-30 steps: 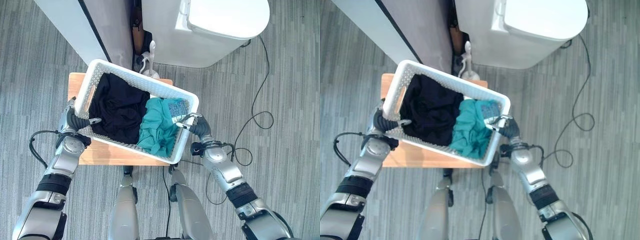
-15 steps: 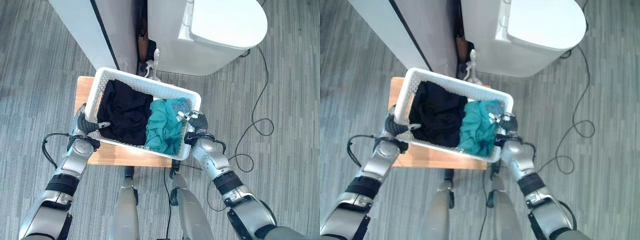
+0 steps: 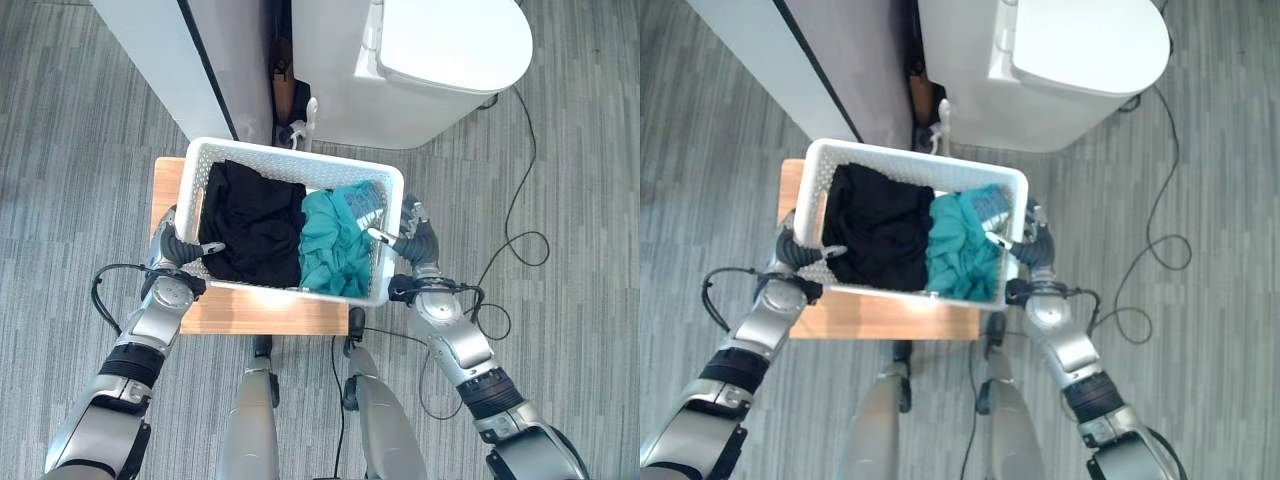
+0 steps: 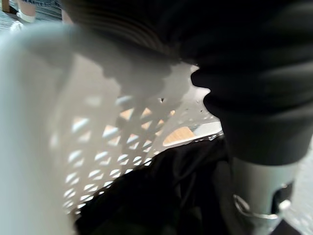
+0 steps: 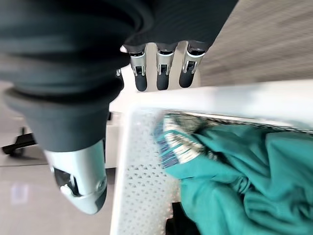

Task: Grab the laundry basket,head to the washer,open it,put in the laundry and shut it.

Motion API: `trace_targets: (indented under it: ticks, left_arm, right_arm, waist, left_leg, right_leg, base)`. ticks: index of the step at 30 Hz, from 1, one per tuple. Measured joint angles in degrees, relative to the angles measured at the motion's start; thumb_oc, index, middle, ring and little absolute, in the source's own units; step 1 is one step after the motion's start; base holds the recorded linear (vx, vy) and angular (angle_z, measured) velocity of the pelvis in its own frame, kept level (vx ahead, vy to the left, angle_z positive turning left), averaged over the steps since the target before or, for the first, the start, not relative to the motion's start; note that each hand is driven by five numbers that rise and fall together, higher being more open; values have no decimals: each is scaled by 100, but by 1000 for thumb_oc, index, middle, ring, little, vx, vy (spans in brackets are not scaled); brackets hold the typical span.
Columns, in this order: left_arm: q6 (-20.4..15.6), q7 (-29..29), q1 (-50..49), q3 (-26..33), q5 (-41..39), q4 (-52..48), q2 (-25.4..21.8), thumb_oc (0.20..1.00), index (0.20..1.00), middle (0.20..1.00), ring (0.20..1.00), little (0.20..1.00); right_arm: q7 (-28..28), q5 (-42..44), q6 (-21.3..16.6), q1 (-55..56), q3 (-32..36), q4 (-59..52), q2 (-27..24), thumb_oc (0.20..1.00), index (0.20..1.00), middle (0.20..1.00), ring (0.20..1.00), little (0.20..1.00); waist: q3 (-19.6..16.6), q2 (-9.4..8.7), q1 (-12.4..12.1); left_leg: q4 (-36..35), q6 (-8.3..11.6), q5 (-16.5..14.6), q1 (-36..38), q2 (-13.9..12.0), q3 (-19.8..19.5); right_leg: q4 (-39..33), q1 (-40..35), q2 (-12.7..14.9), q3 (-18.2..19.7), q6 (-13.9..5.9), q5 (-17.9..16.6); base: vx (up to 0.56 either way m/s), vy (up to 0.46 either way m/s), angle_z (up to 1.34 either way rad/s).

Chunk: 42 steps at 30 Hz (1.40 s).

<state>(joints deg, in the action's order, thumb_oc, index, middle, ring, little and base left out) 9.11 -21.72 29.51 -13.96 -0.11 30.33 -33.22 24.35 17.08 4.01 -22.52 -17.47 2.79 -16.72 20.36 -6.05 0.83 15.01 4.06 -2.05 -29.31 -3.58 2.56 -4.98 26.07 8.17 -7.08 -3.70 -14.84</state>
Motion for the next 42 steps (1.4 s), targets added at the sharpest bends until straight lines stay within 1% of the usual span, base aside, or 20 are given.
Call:
trace_targets:
  ticks: [1,4,8,10,13,15,18,20,23,27,30,34,38,42]
  left_arm:
    - [-30,1,-21,3,5,-3,1,1000,1000,1000,1000,1000]
    - [-84,3,-18,13,16,-20,1,1000,1000,1000,1000,1000]
    - [-109,5,-31,32,57,-149,-1,1000,1000,1000,1000,1000]
    - [-126,-4,-23,49,68,-262,-31,1000,1000,1000,1000,1000]
    - [-141,-12,-45,165,77,-260,5,1000,1000,1000,1000,1000]
    - [-90,-11,-37,198,65,-209,-9,1000,1000,1000,1000,1000]
    - [-81,-11,-73,199,66,-222,7,1000,1000,1000,1000,1000]
    - [-72,-10,-79,199,68,-229,11,1000,1000,1000,1000,1000]
    - [-72,2,-151,241,75,-260,41,1000,1000,1000,1000,1000]
    - [-75,21,-184,246,76,-295,47,1000,1000,1000,1000,1000]
    - [-82,23,-204,245,76,-333,45,1000,1000,1000,1000,1000]
    - [-87,28,-208,243,76,-342,46,1000,1000,1000,1000,1000]
    - [-87,33,-196,238,74,-349,47,1000,1000,1000,1000,1000]
    - [-86,94,-119,150,73,-350,59,1000,1000,1000,1000,1000]
  right_arm:
    - [-98,-4,-80,39,0,-47,8,1000,1000,1000,1000,1000]
    - [-119,-130,-93,110,8,-35,12,1000,1000,1000,1000,1000]
    - [-195,-735,-96,195,145,-18,-13,1000,1000,1000,1000,1000]
    - [-197,-896,-96,218,181,22,-3,1000,1000,1000,1000,1000]
    - [-210,-894,-96,447,232,66,50,1000,1000,1000,1000,1000]
    - [-205,-880,-89,641,278,172,55,1000,1000,1000,1000,1000]
    - [-98,-824,-86,796,459,401,107,1000,1000,1000,1000,1000]
    - [23,-776,-82,784,676,571,116,1000,1000,1000,1000,1000]
    - [146,-662,-83,755,839,580,151,1000,1000,1000,1000,1000]
    - [175,-655,-84,754,834,572,166,1000,1000,1000,1000,1000]
    - [170,-544,-86,583,810,723,182,1000,1000,1000,1000,1000]
    - [174,-435,-86,247,777,978,193,1000,1000,1000,1000,1000]
    - [172,-398,-87,92,667,1210,200,1000,1000,1000,1000,1000]
    - [179,-210,13,-451,676,2052,176,1000,1000,1000,1000,1000]
  waist:
    - [1,-2,23]
    - [12,-25,38]
    - [20,-42,58]
    - [31,-63,55]
    - [36,-72,64]
    - [40,-80,103]
    - [42,-83,142]
    - [42,-82,160]
    - [44,-80,163]
    - [50,-70,160]
    - [68,-41,146]
    - [119,40,134]
    - [123,47,111]
    - [146,83,15]
  left_leg:
    - [48,-15,-34,-7,4,30]
    - [51,-33,-48,-11,4,56]
    - [61,-76,-77,-49,23,69]
    - [70,-80,-86,-100,25,69]
    - [71,-78,-115,-97,15,72]
    - [69,-81,-123,-98,18,69]
    - [66,-81,-123,-98,16,62]
    - [68,-80,-122,-97,15,63]
    - [67,-77,-118,-97,9,62]
    - [58,-79,-120,-97,17,66]
    - [46,-81,-122,-98,19,69]
    - [39,-81,-122,-98,14,67]
    - [33,-81,-122,-97,14,64]
    - [35,-81,-121,-99,17,59]
  right_leg:
    - [0,0,27,25,-24,18]
    - [0,10,59,26,-48,37]
    - [0,34,94,27,-74,40]
    - [1,87,87,29,-104,-5]
    - [2,88,66,28,-105,-60]
    - [2,84,81,28,-104,-61]
    - [2,80,85,31,-100,-57]
    - [2,80,85,29,-85,15]
    - [1,85,79,25,-91,31]
    - [1,90,88,30,-83,27]
    - [1,98,90,30,-86,19]
    - [1,99,86,28,-95,9]
    - [2,99,84,24,-96,6]
    - [1,99,88,18,-80,17]
  base:
    - [-9,20,-7]
    - [-4,7,-2]
    - [0,0,0]
    - [0,0,0]
    - [0,0,0]
    - [0,0,0]
    - [0,0,0]
    - [0,0,0]
    - [0,0,0]
    - [0,0,0]
    - [0,0,0]
    - [0,0,0]
    - [0,0,0]
    - [0,0,0]
